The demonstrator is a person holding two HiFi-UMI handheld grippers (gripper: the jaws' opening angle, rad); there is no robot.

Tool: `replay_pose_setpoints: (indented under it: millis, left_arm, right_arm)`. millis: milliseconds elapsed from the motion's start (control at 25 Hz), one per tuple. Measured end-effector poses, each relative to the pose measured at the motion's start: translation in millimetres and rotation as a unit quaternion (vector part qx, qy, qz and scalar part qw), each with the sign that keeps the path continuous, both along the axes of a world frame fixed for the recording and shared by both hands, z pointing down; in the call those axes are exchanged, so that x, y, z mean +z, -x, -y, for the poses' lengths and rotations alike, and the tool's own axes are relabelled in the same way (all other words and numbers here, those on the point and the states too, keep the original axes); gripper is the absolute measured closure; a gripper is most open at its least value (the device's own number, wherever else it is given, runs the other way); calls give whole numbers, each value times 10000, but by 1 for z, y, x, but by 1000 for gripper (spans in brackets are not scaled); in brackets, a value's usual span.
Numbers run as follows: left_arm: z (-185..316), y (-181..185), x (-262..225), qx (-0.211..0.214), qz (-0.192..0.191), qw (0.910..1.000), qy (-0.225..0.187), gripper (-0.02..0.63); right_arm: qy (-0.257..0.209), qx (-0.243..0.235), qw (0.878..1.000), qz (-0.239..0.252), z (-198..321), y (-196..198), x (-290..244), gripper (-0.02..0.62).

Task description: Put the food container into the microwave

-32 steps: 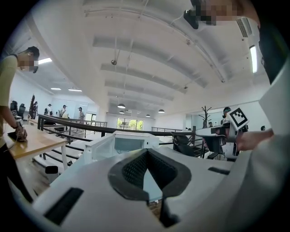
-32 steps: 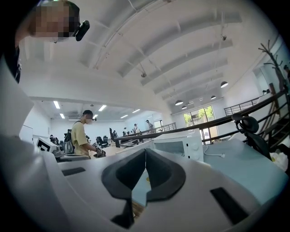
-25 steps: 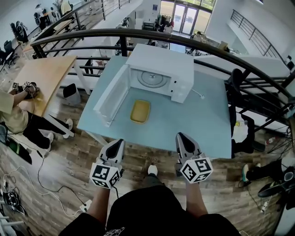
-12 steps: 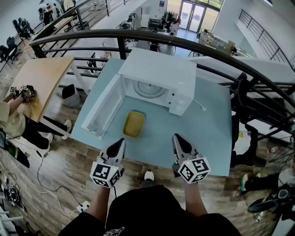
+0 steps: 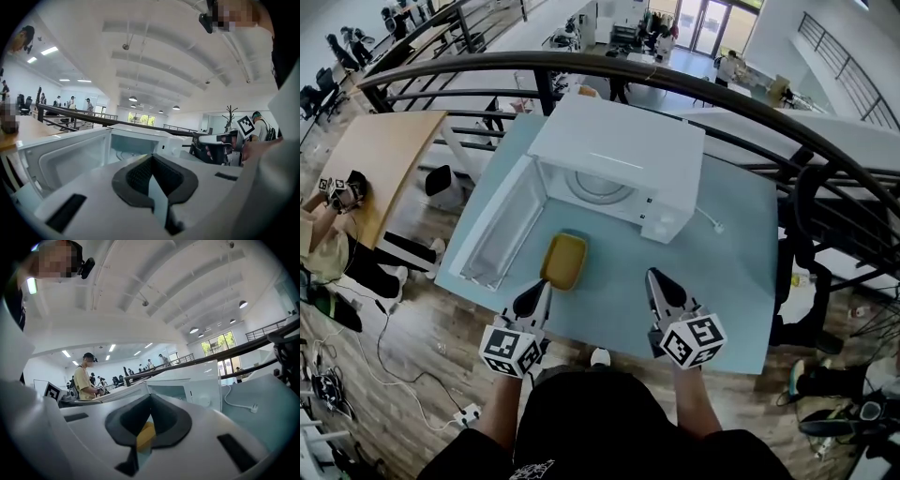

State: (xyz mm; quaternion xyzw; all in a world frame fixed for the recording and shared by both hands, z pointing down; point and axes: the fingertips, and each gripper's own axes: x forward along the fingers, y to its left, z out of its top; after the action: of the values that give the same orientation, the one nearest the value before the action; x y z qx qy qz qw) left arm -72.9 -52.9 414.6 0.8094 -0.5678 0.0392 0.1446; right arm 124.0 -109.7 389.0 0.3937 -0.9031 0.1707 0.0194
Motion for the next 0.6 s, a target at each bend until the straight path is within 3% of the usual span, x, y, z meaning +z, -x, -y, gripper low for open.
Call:
replay_pose_setpoints:
  millis: [160, 360, 600]
  left_arm:
    - [8, 2, 6, -76, -34, 10000, 52, 598]
    - [9, 7, 16, -164, -385, 9988, 245, 598]
    - [16, 16, 34, -265, -401, 9976, 490, 598]
  right_arm:
    - [64, -61, 9999, 135, 12, 3, 2, 589]
    - [49, -243, 9997, 81, 19, 15, 4, 589]
    - [92, -406, 9991, -24, 25, 29, 12, 589]
